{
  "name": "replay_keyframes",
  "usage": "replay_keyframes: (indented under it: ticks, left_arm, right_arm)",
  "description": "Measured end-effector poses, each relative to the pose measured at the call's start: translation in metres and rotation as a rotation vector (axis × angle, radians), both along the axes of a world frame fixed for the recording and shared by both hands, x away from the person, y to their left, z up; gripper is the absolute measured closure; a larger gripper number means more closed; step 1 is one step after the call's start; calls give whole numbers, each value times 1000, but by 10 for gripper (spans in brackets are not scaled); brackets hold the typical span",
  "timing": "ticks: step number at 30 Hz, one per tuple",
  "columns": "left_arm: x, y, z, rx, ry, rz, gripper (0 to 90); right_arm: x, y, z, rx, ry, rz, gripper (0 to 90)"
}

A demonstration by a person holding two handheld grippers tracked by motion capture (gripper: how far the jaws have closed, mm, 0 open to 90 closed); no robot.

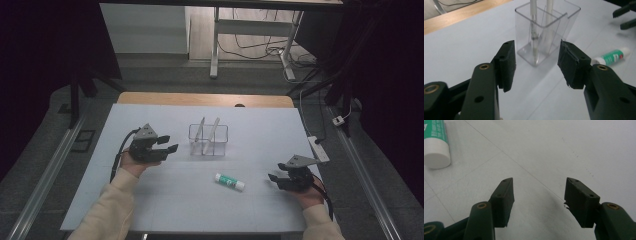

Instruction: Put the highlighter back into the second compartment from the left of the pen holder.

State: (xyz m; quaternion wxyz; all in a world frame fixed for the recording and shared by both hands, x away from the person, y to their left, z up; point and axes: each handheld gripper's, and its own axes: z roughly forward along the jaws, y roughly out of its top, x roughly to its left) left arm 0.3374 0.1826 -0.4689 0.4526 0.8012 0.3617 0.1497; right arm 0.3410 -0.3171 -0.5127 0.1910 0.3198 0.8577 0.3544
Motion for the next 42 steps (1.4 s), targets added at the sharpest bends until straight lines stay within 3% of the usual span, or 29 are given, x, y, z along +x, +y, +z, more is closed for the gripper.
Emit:
replay_keyframes:
  ticks: [9, 17, 27, 42]
  left_arm:
    - [-23, 11, -8, 31, 18, -10, 471]
    - [-43, 20, -22, 70, 41, 12, 458]
    - [-52, 31, -31, 70, 75, 39, 435]
    - [-53, 32, -35, 100, 82, 49, 415]
  right_arm:
    - [0, 0, 0, 0, -3, 0, 403]
    - [0, 1, 0, -3, -1, 4, 403]
    - [0, 1, 0, -1, -2, 8, 403]
    - [-1, 2, 2, 3, -10, 11, 404]
